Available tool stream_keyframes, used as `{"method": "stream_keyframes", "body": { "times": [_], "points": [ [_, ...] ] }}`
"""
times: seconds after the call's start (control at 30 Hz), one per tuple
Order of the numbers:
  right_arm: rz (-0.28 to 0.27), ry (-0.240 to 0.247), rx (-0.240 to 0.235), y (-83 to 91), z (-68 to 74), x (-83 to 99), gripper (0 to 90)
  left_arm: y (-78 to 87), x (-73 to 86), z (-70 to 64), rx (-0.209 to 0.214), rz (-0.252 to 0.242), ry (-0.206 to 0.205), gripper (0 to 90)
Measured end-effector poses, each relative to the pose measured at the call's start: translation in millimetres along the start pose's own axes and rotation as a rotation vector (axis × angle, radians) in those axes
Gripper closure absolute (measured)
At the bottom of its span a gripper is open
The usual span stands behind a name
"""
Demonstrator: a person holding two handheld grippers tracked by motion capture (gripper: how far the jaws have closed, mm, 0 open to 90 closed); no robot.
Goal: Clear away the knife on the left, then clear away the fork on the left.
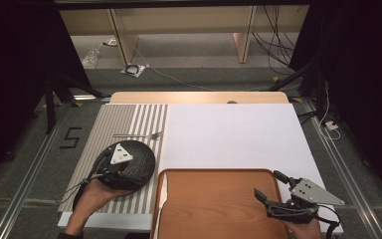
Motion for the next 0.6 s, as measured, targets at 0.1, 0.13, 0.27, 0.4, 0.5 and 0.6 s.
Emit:
{"method": "stream_keyframes", "body": {
  "times": [0.1, 0.13, 0.27, 0.4, 0.5, 0.6],
  "points": [
    [0.002, 0.0, 0.0, -0.2, 0.8, 0.1, 16.4, 1.8, 1.5, 5.0, -0.011, -0.008, 0.01, 17.8],
    [-0.007, -0.002, -0.004, -0.7, 1.2, 0.3, 16.4, 2.3, 2.1, 6.5, -0.013, -0.008, 0.016, 17.7],
    [-0.011, -0.003, -0.002, 0.0, 1.6, 0.1, 16.4, 2.3, 3.8, 11.5, -0.026, -0.015, 0.029, 17.6],
    [-0.006, -0.001, -0.001, -0.6, 2.1, 0.2, 16.4, 3.3, 4.7, 16.4, -0.037, -0.017, 0.034, 17.7],
    [-0.007, 0.0, -0.002, -1.5, 2.1, 0.1, 16.4, 4.4, 5.7, 21.2, -0.05, -0.027, 0.047, 17.7],
    [-0.003, -0.008, -0.004, -0.9, 1.4, -0.1, 16.4, 4.7, 5.8, 25.4, -0.061, -0.031, 0.052, 17.8]
  ]
}}
Point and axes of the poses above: each handheld gripper's, and its own axes: y roughly backward along the jaws, x roughly out of its underside, z roughly to its left, the point moved 1 cm from there along -y, roughly forward along the jaws, and after that the axes turned 15 degrees about x, right-handed, at the moved point
